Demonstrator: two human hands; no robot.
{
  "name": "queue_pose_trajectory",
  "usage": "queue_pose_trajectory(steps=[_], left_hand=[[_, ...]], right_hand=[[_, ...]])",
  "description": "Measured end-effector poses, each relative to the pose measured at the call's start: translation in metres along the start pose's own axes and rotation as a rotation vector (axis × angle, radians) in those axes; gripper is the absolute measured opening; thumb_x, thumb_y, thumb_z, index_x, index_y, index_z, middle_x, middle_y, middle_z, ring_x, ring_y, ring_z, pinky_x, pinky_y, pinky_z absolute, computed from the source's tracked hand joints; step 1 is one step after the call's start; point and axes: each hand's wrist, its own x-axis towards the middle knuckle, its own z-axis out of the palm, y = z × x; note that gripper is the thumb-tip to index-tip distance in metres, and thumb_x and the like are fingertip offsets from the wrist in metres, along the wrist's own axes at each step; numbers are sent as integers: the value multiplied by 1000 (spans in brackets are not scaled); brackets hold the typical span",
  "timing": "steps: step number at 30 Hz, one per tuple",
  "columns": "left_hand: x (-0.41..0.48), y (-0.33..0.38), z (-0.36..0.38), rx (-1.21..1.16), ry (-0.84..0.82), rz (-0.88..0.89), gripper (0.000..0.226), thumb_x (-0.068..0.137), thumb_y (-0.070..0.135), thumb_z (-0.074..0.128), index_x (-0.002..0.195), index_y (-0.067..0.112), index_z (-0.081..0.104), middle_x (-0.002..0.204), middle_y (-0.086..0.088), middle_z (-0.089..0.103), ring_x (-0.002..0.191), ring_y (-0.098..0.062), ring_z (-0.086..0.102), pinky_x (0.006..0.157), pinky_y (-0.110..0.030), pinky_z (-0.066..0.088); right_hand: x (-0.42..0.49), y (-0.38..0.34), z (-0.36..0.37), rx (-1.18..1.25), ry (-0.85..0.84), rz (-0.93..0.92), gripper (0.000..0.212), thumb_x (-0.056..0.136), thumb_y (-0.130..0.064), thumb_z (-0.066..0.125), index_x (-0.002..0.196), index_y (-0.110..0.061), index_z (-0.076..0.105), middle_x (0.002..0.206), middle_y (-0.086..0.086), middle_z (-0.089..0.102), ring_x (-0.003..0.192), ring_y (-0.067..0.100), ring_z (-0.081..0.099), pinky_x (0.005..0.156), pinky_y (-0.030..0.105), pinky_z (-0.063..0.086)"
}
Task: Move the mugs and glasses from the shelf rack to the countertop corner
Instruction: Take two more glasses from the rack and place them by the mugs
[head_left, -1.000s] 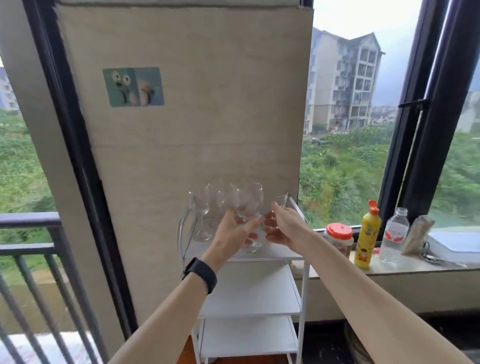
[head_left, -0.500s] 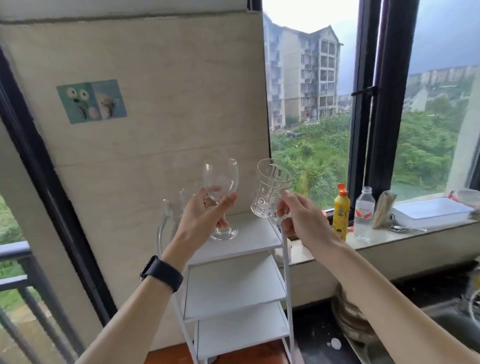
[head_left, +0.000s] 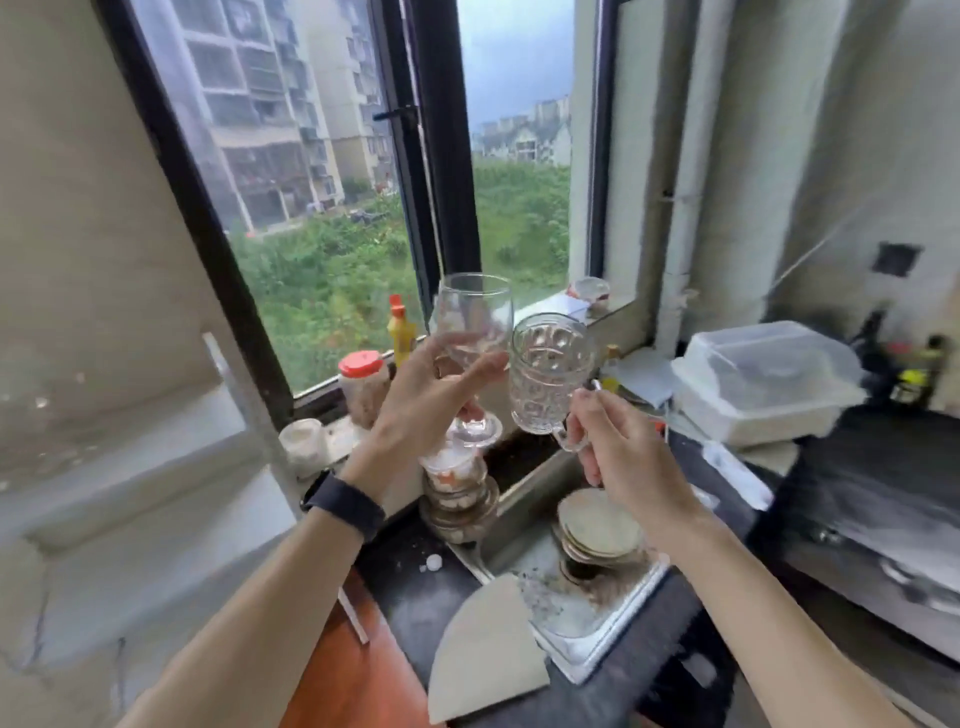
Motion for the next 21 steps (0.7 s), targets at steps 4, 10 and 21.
queue_pose_trajectory(steps=[4,10,21], left_hand=[[-2,3,140,-83,-185,-39,57,75,47,82,118,17,62,83,-1,74,58,-14,66,60,-28,55],[-40,28,358,-245,-459,-105,48,80,30,83,117,14,58,77,1,74,59,-12,66,62,-32,55],[-111,94,654,-273,-914,-97,50,82,28,82,119,7,56,78,7,71,66,-11,66,63,-29,55]], right_hand=[[-48,27,-124,-135,173,79,41,97,-51,42,67,-25,50,52,-9,44,47,10,39,50,23,35],[-148,48,-304,-225,391,212,42,94,-56,41,65,-26,48,45,-13,38,42,8,32,43,18,30],[-300,55,-534,-255,787,388,41,100,-41,43,63,-25,50,50,-12,42,45,9,36,42,15,39]])
